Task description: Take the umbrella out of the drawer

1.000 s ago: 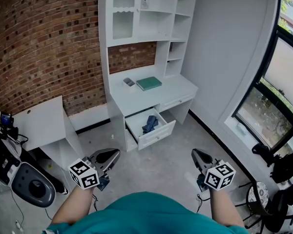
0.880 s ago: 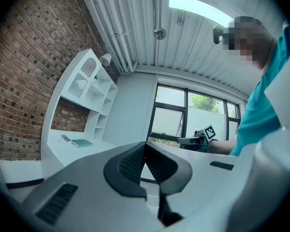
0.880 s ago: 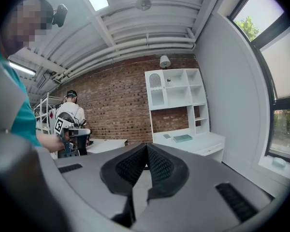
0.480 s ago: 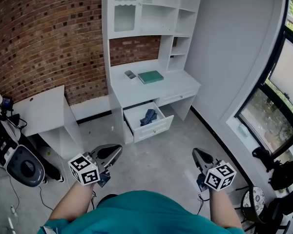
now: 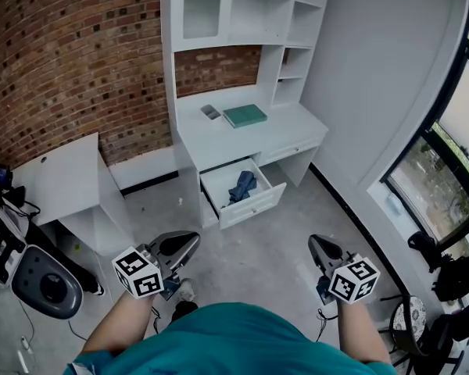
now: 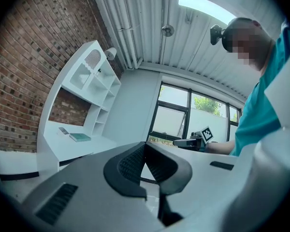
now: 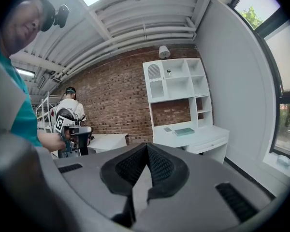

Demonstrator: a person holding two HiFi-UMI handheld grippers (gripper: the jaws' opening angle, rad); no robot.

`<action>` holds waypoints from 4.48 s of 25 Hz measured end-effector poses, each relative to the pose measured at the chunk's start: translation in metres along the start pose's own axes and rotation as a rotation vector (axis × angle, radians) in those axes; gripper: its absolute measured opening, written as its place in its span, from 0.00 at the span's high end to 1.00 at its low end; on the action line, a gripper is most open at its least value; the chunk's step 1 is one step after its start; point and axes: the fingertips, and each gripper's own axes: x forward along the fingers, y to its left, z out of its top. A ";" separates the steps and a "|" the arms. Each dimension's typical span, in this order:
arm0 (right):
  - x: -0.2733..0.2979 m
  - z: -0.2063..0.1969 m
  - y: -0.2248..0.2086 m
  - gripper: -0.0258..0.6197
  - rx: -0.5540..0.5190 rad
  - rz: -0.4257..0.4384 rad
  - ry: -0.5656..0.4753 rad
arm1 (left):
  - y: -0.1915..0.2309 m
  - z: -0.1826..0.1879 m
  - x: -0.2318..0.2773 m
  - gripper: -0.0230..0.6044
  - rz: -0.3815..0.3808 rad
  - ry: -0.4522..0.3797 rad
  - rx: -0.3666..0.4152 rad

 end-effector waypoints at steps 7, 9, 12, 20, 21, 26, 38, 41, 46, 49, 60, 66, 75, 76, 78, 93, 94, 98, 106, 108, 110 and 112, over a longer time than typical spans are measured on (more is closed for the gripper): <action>0.103 0.025 -0.002 0.93 -0.003 -0.077 -0.003 | 0.113 0.024 0.021 0.94 -0.096 0.017 -0.004; 0.136 0.033 -0.001 0.93 0.003 -0.089 -0.001 | 0.146 0.035 0.028 0.94 -0.123 0.031 -0.004; 0.182 0.048 0.001 0.93 0.005 -0.107 -0.005 | 0.191 0.052 0.036 0.94 -0.159 0.053 0.001; 0.272 0.076 -0.010 0.93 0.029 -0.164 0.003 | 0.282 0.074 0.058 0.94 -0.234 0.099 -0.029; 0.279 0.077 -0.013 0.93 0.032 -0.171 0.005 | 0.290 0.075 0.061 0.94 -0.241 0.104 -0.033; 0.300 0.082 -0.030 0.93 0.050 -0.209 0.012 | 0.316 0.077 0.078 0.94 -0.277 0.125 -0.046; 0.317 0.075 -0.097 0.93 0.063 -0.177 0.030 | 0.330 0.064 0.142 0.94 -0.263 0.162 -0.048; 0.313 0.072 -0.133 0.93 0.065 -0.149 0.004 | 0.325 0.057 0.177 0.94 -0.241 0.169 -0.037; 0.299 0.063 -0.191 0.93 0.075 -0.085 0.005 | 0.313 0.050 0.233 0.94 -0.168 0.144 -0.102; 0.294 0.058 -0.225 0.93 0.094 -0.066 0.019 | 0.308 0.051 0.265 0.94 -0.138 0.130 -0.140; 0.329 0.034 -0.244 0.93 0.169 -0.145 0.065 | 0.347 0.030 0.297 0.94 -0.195 0.202 -0.114; 0.341 0.040 -0.239 0.93 0.165 -0.203 0.077 | 0.361 0.030 0.306 0.94 -0.265 0.201 -0.115; 0.387 0.026 -0.242 0.67 0.245 -0.115 0.185 | 0.377 0.027 0.303 0.94 -0.246 0.185 -0.088; 0.397 0.019 -0.242 0.65 0.269 -0.098 0.216 | 0.380 0.025 0.302 0.94 -0.241 0.184 -0.080; 0.418 0.001 -0.242 0.61 0.321 -0.078 0.285 | 0.384 0.020 0.300 0.94 -0.228 0.186 -0.072; 0.558 -0.219 -0.262 0.54 0.737 -0.205 0.828 | 0.426 -0.039 0.284 0.94 -0.212 0.229 -0.064; 0.562 -0.236 -0.265 0.54 0.746 -0.228 0.859 | 0.428 -0.043 0.283 0.94 -0.217 0.234 -0.063; 0.575 -0.296 -0.274 0.53 0.767 -0.322 0.940 | 0.434 -0.057 0.277 0.94 -0.242 0.250 -0.077; 0.587 -0.371 -0.278 0.51 0.760 -0.454 1.033 | 0.459 -0.079 0.267 0.94 -0.256 0.281 -0.113; 0.594 -0.378 -0.277 0.49 0.760 -0.462 1.029 | 0.463 -0.083 0.264 0.94 -0.253 0.290 -0.121; 0.602 -0.384 -0.274 0.49 0.763 -0.456 1.027 | 0.465 -0.088 0.259 0.94 -0.249 0.302 -0.138; 0.609 -0.390 -0.271 0.49 0.768 -0.450 1.029 | 0.468 -0.094 0.254 0.94 -0.244 0.304 -0.153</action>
